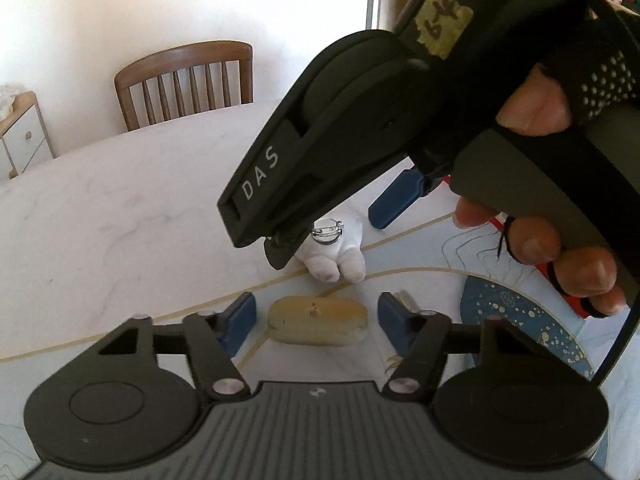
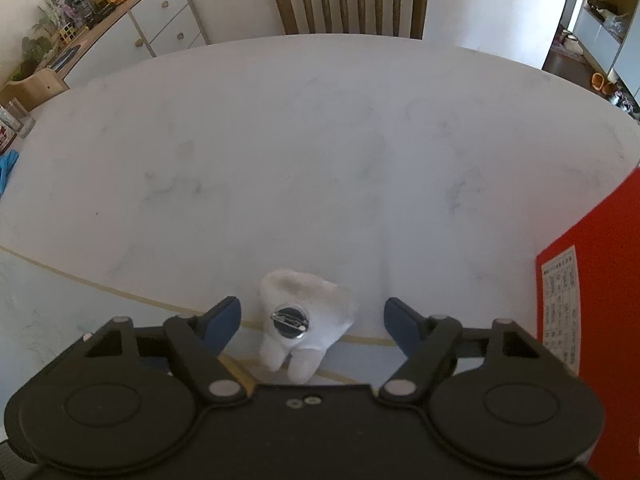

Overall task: Organize objects
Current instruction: 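Move left tool to the beige roll while right tool reaches the white plush tooth, then close left tool on the beige roll while right tool grips the white plush tooth, then carry the beige roll in left tool and plush tooth in right tool into the shoebox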

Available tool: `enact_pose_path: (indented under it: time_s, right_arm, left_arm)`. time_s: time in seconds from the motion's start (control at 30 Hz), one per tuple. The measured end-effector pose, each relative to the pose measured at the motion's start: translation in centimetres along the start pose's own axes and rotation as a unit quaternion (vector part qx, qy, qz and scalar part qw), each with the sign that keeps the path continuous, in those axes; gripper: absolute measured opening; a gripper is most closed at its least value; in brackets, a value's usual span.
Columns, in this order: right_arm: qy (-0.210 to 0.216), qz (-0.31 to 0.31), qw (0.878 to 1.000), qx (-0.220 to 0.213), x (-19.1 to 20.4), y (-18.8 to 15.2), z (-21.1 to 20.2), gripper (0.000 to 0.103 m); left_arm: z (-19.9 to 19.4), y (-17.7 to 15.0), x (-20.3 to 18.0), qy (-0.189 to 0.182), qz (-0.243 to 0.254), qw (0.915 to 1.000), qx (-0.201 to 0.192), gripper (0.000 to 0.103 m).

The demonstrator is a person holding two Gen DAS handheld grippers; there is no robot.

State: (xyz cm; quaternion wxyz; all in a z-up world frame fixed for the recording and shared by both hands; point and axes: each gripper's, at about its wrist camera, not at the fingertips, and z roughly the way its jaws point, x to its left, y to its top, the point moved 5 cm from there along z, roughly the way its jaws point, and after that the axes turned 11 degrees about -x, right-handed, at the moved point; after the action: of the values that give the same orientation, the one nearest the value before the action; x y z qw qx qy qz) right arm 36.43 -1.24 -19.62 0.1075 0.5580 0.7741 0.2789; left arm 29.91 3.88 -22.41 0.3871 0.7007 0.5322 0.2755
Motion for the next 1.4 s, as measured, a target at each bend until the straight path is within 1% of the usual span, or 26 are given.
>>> enact_pose_path:
  time_s: [0.07, 0.13, 0.2, 0.23, 0.3, 0.47, 0.63, 0.87, 0.97, 1.07, 1.13, 1.4]
  right_arm:
    - [-0.002, -0.005, 1.0, 0.001, 0.1, 0.0, 0.0, 0.072]
    - [-0.005, -0.009, 1.0, 0.001, 0.1, 0.0, -0.1, 0.068]
    - [-0.009, -0.014, 1.0, 0.001, 0.2, 0.1, -0.1, 0.063]
    - [-0.013, -0.018, 1.0, 0.001, 0.2, 0.2, -0.1, 0.061]
    - [-0.016, -0.018, 1.0, 0.0, 0.3, 0.3, -0.1, 0.052]
    - [-0.018, -0.013, 1.0, -0.002, 0.3, 0.4, -0.3, 0.048]
    - [-0.012, -0.006, 1.0, -0.011, 0.0, 0.2, -1.9, 0.047]
    - [0.005, 0.005, 0.999, -0.032, -0.6, -0.5, -5.8, 0.047]
    - [0.012, 0.009, 0.999, -0.042, -0.6, -0.9, -8.0, 0.047]
    - [0.018, 0.015, 0.998, -0.051, -0.6, -1.6, -10.0, 0.047]
    - [0.026, 0.019, 0.998, -0.058, -0.7, -2.1, -11.4, 0.047]
    - [0.031, 0.026, 0.995, -0.087, -1.8, -4.2, -17.1, 0.047]
  left_arm:
    - [-0.1, 0.0, 0.1, 0.002, -0.002, 1.0, -0.002, 0.058]
    - [-0.1, 0.1, 0.2, 0.003, -0.004, 1.0, -0.002, 0.056]
    - [-0.1, 0.1, 0.1, -0.001, -0.005, 1.0, -0.003, 0.051]
    - [-0.1, 0.1, 0.1, 0.0, -0.003, 1.0, -0.003, 0.051]
    - [-0.1, 0.1, 0.0, 0.001, -0.002, 1.0, -0.003, 0.05]
    - [-0.2, 0.1, 0.1, 0.005, -0.002, 1.0, 0.003, 0.05]
    - [-0.9, 0.3, 0.2, 0.006, -0.004, 1.0, 0.004, 0.05]
    - [-3.7, 1.4, 0.7, 0.004, -0.029, 0.9996, 0.007, 0.05]
    - [-5.6, 2.5, 0.9, 0.0, -0.04, 0.9992, -0.004, 0.05]
    - [-7.8, 2.9, 0.5, -0.004, -0.05, 0.9987, -0.012, 0.05]
    - [-8.8, 3.5, 0.4, -0.005, -0.05, 0.9986, -0.014, 0.05]
    - [-12.6, 5.4, -1.3, -0.02, -0.047, 0.9984, -0.025, 0.05]
